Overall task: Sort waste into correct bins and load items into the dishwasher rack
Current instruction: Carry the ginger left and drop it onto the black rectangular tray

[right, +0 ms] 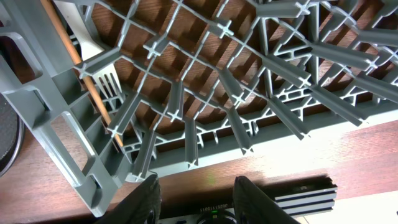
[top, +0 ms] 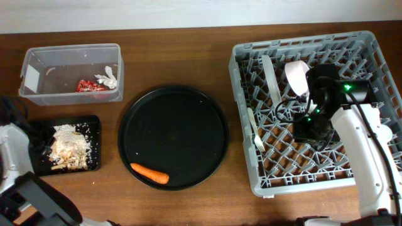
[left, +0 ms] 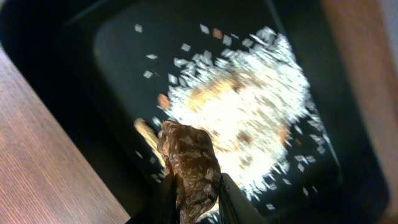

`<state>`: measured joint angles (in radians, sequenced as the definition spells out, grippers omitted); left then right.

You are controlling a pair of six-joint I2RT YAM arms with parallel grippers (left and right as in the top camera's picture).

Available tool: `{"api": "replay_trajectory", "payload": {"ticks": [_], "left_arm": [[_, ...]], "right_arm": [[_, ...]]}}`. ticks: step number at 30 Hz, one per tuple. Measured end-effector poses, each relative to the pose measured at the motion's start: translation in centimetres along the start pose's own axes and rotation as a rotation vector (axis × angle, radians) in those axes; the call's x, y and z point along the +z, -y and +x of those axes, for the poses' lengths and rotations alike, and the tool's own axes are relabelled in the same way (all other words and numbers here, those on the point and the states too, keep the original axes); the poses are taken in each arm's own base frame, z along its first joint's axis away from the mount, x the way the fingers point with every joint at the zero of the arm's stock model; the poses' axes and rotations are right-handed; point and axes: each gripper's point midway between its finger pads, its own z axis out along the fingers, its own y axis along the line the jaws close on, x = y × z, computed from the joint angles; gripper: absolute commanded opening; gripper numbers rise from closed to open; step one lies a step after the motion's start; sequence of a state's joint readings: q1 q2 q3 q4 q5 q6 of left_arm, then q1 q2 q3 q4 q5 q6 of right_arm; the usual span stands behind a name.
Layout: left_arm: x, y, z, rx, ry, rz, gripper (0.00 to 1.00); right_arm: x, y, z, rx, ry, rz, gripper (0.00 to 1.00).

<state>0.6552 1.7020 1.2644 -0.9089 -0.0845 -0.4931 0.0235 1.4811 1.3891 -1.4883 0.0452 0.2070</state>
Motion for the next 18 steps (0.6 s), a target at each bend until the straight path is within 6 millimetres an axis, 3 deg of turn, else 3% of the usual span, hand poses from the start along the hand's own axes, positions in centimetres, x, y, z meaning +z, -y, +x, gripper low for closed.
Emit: {"api": "replay_trajectory", "payload": {"ticks": [4, 7, 9, 18], "left_arm": [[1.5, -1.8, -0.7, -0.050, -0.020, -0.031, 0.23], [2.7, -2.7, -0.6, -0.063, -0.046, -0.061, 0.37], [3.6, -3.2, -0.4, -0.069, -0.067, -0.081, 0.38], [4.4, -3.3, 0.2, -0.069, -0.106, -0.083, 0.43]], "right_arm": [[0.0, 0.0, 0.0, -0.001, -0.001, 0.000, 0.42], [0.0, 0.0, 0.1, -0.001, -0.002, 0.000, 0.41], [0.0, 0.0, 0.1, -0.001, -0.004, 0.001, 0.42], [0.0, 0.1, 0.3, -0.002, -0.011, 0.003, 0.42]]}}
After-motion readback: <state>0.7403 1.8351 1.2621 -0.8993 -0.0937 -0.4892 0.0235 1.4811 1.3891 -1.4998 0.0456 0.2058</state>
